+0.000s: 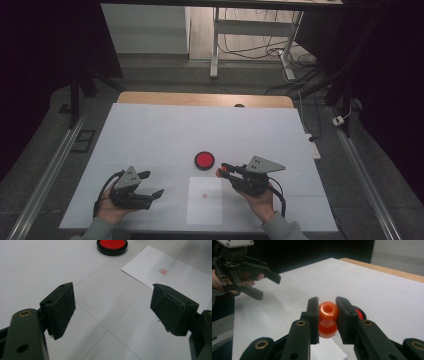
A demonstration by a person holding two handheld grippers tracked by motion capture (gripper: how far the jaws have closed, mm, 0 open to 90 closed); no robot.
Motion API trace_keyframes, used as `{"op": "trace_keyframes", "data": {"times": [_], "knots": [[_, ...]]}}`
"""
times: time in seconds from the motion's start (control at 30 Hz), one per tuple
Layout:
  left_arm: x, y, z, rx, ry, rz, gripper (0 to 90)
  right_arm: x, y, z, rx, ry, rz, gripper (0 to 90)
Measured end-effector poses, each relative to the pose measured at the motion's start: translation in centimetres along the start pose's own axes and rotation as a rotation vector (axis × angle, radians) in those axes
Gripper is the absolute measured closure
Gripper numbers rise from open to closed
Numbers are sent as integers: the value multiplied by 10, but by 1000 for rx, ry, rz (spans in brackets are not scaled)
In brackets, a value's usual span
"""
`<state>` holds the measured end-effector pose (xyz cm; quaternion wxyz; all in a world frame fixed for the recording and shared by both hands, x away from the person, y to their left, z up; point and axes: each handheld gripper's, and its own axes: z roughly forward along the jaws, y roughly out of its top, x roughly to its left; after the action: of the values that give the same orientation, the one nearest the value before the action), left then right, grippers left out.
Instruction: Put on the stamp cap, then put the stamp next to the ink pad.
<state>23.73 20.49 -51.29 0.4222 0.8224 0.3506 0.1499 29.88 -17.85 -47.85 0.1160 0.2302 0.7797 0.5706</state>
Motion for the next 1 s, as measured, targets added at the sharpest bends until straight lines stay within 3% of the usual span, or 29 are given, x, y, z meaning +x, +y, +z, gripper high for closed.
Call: {"op": "trace_keyframes", "data": {"times": [0.47, 1.0], "knots": [[2, -2, -2, -7, 9, -15, 203, -4, 3, -4, -7, -23, -3, 722], [3, -6, -3, -3, 12, -27, 203, -31, -2, 1, 50, -135, -27, 721]]}}
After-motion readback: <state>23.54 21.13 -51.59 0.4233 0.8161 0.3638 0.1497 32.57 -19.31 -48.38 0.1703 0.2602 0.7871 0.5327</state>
